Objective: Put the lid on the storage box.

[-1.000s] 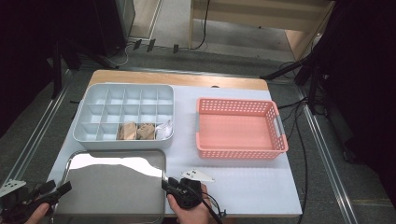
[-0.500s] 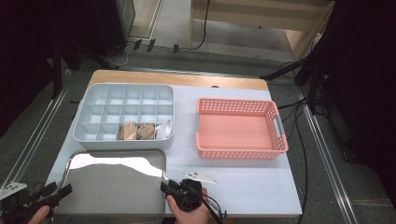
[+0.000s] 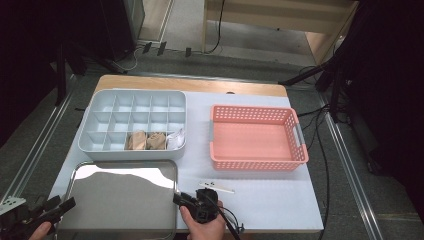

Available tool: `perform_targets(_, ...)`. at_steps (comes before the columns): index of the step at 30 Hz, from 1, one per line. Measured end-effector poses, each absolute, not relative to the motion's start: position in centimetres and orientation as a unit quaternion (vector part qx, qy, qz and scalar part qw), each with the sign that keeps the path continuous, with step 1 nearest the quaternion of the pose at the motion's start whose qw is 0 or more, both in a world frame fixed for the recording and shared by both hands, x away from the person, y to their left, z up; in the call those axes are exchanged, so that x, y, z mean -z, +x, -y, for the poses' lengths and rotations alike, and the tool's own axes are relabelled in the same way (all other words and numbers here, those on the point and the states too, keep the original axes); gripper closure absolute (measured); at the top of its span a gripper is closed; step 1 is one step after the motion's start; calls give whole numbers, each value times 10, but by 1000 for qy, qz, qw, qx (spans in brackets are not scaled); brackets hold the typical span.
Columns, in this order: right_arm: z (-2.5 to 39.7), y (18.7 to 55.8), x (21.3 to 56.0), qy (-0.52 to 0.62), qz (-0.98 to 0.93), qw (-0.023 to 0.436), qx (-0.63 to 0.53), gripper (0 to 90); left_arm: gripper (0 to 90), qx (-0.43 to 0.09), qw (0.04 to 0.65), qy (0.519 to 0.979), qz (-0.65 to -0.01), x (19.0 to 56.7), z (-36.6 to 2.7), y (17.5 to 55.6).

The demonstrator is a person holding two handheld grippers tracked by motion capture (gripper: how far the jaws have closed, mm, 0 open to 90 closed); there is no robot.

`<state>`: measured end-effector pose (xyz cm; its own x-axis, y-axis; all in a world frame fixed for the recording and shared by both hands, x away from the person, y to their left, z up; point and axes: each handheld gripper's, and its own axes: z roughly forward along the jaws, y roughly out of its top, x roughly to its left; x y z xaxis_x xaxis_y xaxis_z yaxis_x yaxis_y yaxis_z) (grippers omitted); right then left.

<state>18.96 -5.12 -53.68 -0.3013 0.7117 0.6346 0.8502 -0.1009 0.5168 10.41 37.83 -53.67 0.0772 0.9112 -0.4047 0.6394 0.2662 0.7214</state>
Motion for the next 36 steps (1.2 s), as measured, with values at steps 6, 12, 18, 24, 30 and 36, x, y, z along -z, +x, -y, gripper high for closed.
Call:
perform_targets(6, 55, 188, 536, -587, 655, 82, 468, 721, 386, -153, 447, 582, -662, 537, -379, 103)
perform_targets(12, 57, 184, 537, -568, 656, 77, 491, 686, 373, -153, 449, 579, -664, 538, -378, 103)
perform_targets(18, 58, 189, 541, -587, 649, 106, 473, 671, 370, -155, 446, 578, -665, 537, -377, 103)
perform_targets(24, 58, 183, 536, -593, 642, 109, 473, 671, 370, -161, 446, 580, -663, 538, -376, 102)
perform_targets(30, 63, 192, 543, -609, 621, 187, 457, 682, 366, -163, 447, 579, -662, 539, -375, 102)
perform_targets(36, 61, 193, 547, -604, 626, 171, 463, 757, 370, -157, 448, 583, -659, 538, -375, 103)
